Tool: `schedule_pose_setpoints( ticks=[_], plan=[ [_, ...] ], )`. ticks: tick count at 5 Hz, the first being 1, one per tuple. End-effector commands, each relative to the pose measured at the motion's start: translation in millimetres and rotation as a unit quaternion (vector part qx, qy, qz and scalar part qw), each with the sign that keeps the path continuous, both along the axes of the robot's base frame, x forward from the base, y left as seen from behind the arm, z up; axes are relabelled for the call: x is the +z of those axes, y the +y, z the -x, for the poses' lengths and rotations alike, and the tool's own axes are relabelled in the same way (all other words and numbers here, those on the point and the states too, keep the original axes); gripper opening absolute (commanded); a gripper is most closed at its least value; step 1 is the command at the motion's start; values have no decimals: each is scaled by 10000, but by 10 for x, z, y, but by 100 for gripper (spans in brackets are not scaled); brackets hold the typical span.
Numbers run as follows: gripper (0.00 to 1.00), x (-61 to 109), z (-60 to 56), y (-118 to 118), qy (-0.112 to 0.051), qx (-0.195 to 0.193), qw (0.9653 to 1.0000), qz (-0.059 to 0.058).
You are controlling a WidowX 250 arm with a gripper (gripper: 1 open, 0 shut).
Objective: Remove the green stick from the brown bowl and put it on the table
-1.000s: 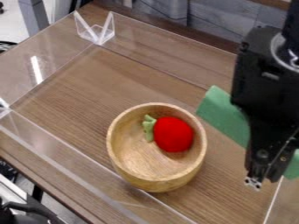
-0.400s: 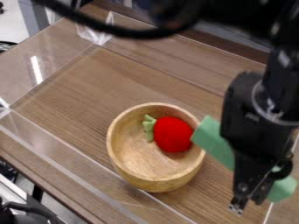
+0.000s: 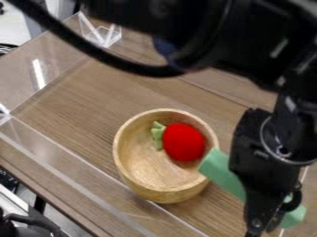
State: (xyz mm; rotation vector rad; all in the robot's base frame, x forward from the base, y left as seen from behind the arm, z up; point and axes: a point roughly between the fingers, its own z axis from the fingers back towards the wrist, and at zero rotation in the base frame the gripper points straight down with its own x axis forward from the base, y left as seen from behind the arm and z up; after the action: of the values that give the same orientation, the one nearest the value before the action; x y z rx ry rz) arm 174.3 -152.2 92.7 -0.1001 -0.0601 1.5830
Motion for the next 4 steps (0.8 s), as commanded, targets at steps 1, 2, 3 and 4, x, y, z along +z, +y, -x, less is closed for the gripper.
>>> schedule_pose_setpoints(
  ticks=[1,2,3,4],
  plan=[
    [0,-13,-13,-50,-100,173,9998,75],
    [0,-56,-12,-48,-99,377,9992,93],
    [100,-46,-61,-50,-94,487,9987,101],
    [0,-26,-134,-56,-99,570,9982,127]
  ],
)
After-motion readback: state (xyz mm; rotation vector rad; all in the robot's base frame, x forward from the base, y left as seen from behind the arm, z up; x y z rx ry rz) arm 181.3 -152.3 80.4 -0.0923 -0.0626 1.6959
